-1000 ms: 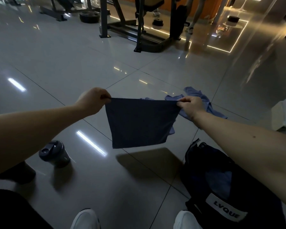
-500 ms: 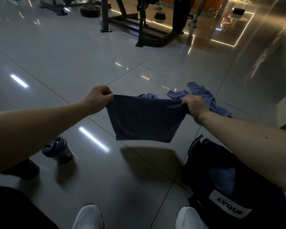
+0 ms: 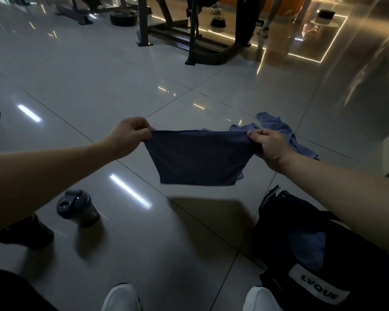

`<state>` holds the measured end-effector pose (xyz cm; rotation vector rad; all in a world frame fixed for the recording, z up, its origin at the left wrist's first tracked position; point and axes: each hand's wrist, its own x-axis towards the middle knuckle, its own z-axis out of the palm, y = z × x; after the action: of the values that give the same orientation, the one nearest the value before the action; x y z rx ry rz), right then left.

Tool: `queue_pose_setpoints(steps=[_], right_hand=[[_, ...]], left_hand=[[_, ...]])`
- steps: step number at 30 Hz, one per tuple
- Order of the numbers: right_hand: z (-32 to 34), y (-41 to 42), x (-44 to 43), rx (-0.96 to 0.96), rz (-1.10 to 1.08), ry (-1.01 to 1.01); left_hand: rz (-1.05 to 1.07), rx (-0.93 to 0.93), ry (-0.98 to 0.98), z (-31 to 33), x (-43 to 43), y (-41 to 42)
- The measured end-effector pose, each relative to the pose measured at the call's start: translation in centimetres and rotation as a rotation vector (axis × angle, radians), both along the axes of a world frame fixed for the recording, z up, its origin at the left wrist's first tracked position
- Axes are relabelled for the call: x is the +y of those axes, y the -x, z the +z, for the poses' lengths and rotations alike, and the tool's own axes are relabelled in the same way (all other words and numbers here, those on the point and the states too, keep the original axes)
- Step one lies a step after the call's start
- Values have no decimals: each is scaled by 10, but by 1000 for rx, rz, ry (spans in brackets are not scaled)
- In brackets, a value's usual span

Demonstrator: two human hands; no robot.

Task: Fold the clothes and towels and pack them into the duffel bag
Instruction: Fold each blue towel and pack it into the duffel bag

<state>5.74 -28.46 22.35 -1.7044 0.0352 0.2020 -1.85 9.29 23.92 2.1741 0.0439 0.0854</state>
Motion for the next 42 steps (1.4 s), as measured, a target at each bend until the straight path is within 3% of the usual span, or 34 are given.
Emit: queue_pose_setpoints(steps=[5, 9, 12, 15, 18, 21, 24, 31, 36, 42], right_hand=[[-18, 27, -14, 25, 244, 183], [-65, 50, -27, 107, 413, 517], [-97, 73, -31, 186, 670, 686], [-123, 97, -29, 243, 896, 767], [-148, 113, -29, 337, 987, 763], [-171, 116, -26, 357, 933, 696], [-194, 112, -18, 329, 702, 602], [-246, 95, 3, 307, 164, 558], [-263, 77, 15, 251, 78, 604], [-276, 60, 25, 286, -61, 570]], left_hand=[[-380, 158, -224, -7, -2, 23], [-630, 307, -447, -61, 1, 44], [-859, 337, -680, -108, 1, 58], [-1055, 498, -828, -141, -9, 74], [-1184, 602, -834, -169, -14, 82], [-1191, 653, -801, -187, -12, 77], [-1131, 703, -755, -205, -12, 63], [-735, 636, -590, -236, 2, 23], [-770, 566, -664, -245, 4, 7], [-362, 531, -520, -262, -13, -1]])
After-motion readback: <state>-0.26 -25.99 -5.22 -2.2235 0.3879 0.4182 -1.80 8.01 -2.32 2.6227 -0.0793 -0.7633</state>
